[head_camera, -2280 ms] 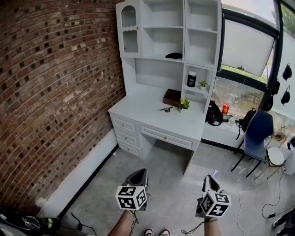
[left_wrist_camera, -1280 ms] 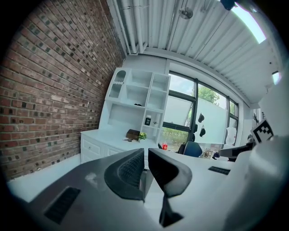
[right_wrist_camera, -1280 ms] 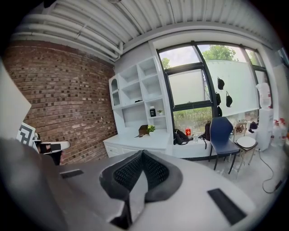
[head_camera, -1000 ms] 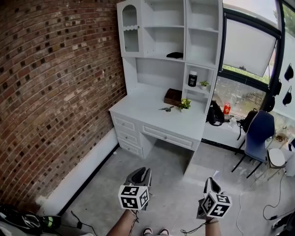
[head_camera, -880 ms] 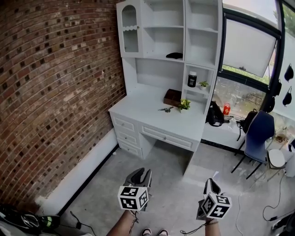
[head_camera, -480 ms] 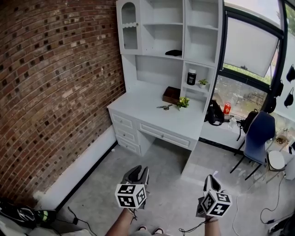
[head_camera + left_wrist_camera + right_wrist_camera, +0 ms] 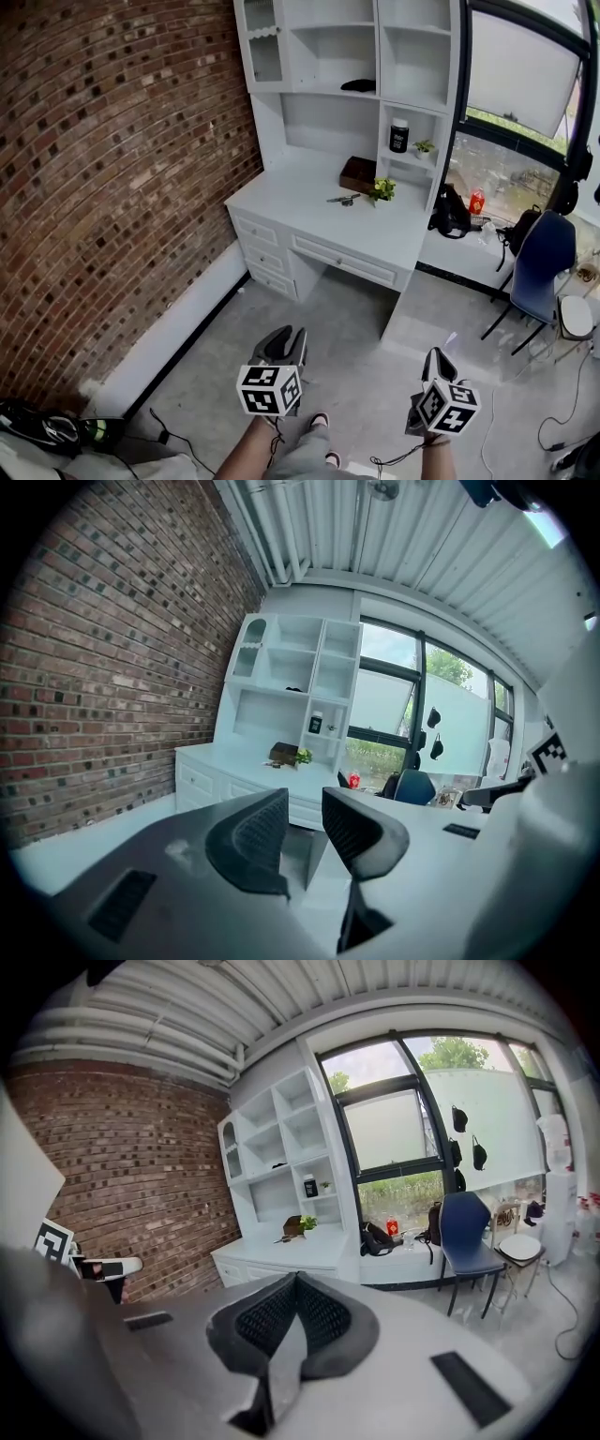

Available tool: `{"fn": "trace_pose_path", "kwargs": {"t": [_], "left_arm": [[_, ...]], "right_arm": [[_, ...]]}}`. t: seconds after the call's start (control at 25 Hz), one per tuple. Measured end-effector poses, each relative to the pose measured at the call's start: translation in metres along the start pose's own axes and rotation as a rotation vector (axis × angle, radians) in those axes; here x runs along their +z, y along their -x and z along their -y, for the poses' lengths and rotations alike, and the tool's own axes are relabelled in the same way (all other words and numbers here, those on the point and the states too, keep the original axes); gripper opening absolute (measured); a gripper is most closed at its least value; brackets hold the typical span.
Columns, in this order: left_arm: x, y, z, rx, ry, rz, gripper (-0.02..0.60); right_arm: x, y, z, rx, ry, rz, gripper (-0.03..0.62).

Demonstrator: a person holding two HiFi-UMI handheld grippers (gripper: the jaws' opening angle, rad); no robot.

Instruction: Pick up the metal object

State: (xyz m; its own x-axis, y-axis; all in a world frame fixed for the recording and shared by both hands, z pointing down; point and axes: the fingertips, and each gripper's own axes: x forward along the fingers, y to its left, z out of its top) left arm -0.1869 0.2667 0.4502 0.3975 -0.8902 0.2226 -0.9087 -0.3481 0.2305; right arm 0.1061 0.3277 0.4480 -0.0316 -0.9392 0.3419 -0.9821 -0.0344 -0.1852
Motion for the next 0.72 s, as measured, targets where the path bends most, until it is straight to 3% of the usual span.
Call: {"fn": "trace_pose_path", "kwargs": {"t": [0.16,0.72], "left_arm": [[-0.002,-0.022,-0.003,-0.005,-0.001,-0.013,0.109],[0.034,-0.131,-0.020,-0.050,-0.034,-0.021,0.109]], "right_arm": [[-0.005,-0.017,0.010,-0.014,-0.009,-0.013,0.002],[0.040,-0.109,0.026,-0.053,-0.026,0.003,0.002]]}}
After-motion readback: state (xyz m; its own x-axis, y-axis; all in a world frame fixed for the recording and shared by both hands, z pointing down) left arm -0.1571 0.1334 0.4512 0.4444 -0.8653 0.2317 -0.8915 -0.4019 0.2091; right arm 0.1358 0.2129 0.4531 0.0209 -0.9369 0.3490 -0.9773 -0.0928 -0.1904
